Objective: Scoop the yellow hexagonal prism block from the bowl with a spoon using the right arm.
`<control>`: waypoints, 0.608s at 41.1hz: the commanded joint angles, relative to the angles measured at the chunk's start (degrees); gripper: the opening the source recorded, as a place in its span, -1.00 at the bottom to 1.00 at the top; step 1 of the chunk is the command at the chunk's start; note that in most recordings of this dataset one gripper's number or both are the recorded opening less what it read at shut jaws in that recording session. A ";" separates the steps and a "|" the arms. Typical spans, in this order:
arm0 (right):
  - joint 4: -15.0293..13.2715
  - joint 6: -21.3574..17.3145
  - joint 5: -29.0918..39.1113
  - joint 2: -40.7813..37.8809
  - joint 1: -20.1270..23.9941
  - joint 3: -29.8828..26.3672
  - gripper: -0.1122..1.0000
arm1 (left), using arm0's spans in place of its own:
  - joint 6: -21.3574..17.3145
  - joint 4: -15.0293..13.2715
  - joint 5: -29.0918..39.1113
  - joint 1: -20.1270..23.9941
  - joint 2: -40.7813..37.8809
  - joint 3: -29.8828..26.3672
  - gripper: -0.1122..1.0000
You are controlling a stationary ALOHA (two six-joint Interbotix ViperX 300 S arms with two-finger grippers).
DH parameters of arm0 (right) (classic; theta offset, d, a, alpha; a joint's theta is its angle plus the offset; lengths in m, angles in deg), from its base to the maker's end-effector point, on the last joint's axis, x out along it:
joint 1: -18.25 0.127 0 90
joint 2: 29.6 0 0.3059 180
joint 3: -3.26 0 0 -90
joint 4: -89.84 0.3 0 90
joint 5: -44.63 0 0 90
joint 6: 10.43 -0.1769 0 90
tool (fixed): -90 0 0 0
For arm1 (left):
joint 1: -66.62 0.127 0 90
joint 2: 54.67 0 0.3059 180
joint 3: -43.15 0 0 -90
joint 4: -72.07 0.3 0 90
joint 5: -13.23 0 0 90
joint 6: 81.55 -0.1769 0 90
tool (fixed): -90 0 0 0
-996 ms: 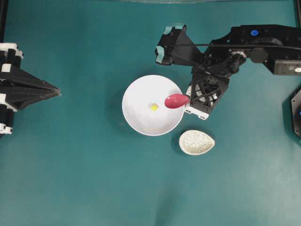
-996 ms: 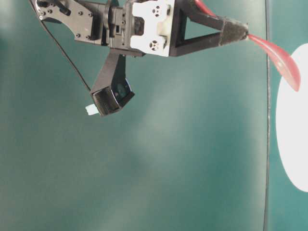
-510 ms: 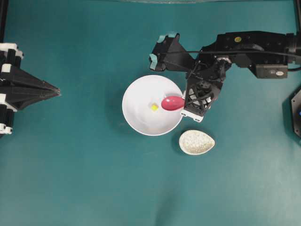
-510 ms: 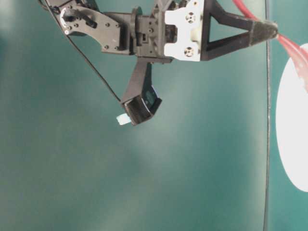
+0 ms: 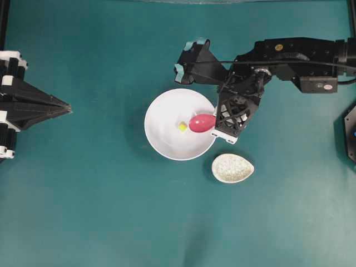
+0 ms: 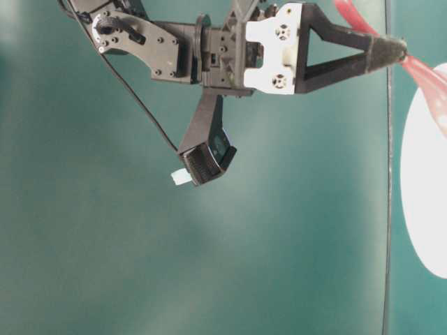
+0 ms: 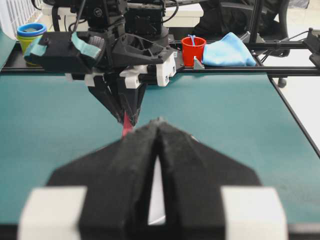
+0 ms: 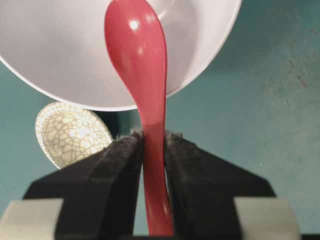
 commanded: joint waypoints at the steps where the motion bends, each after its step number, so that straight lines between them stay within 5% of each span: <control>1: 0.00 0.26 -0.44 0.88 0.09 -1.58 -0.40 | -0.09 0.09 -0.62 -0.09 -0.26 -1.58 -0.75; 25: -0.35 0.79 -0.53 1.23 0.09 -5.10 -0.44 | -0.09 0.09 -0.62 -0.18 -0.26 -1.67 -0.75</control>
